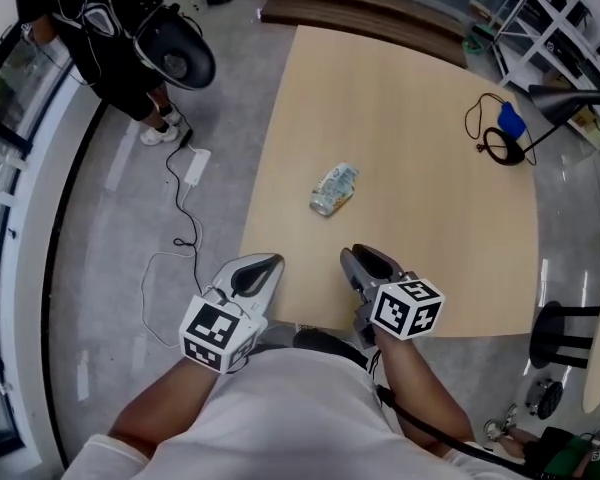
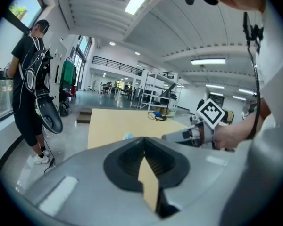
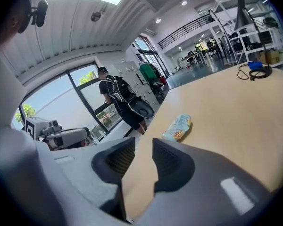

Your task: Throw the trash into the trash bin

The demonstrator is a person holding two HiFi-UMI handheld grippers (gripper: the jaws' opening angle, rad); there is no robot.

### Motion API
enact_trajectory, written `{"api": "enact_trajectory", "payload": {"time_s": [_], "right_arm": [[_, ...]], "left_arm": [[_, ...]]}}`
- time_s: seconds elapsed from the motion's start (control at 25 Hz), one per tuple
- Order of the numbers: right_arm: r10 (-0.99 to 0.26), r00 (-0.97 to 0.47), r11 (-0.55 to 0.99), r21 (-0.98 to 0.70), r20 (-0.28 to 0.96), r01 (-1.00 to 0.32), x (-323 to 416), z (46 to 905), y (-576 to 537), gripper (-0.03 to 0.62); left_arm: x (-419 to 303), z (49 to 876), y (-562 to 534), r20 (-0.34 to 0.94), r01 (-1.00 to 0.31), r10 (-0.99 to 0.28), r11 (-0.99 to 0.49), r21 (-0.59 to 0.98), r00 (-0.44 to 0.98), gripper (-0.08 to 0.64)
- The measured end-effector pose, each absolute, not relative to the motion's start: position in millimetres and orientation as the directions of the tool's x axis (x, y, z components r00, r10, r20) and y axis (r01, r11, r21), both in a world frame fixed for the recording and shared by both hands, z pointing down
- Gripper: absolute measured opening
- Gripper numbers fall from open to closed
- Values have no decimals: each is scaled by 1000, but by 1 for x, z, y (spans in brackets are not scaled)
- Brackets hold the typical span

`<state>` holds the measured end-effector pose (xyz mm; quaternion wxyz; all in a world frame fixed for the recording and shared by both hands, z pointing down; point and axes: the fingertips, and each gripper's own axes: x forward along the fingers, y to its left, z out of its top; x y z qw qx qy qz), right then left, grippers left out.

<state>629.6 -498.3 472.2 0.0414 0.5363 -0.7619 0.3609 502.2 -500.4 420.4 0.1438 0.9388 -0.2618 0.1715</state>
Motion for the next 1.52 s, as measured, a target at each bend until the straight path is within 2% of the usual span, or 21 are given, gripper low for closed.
{"api": "enact_trajectory", "payload": {"time_s": [0.24, 0.76, 1.12, 1.28, 1.4, 1.52], "right_arm": [[-732, -476, 131, -586, 486, -800, 638, 511, -531, 146], [-714, -443, -44, -666, 542, -744, 671, 569, -588, 176], [-724, -456, -218, -800, 517, -560, 679, 596, -611, 202], [-730, -447, -259, -815, 516, -518, 680, 604, -621, 241], [-726, -431, -254, -792, 536, -555, 679, 604, -630, 241], [-685, -406, -214, -700, 605, -682, 675, 607, -634, 239]], "left_arm": [[513, 445, -517, 459, -581, -449, -789, 199, 767, 8], [518, 479, -538, 557, -620, -432, -758, 201, 709, 8], [524, 490, -534, 578, -621, -405, -746, 238, 708, 8], [516, 493, -534, 585, -642, -418, -728, 242, 695, 8], [511, 494, -534, 587, -657, -430, -713, 245, 686, 8], [508, 496, -531, 589, -669, -438, -701, 249, 679, 8]]}}
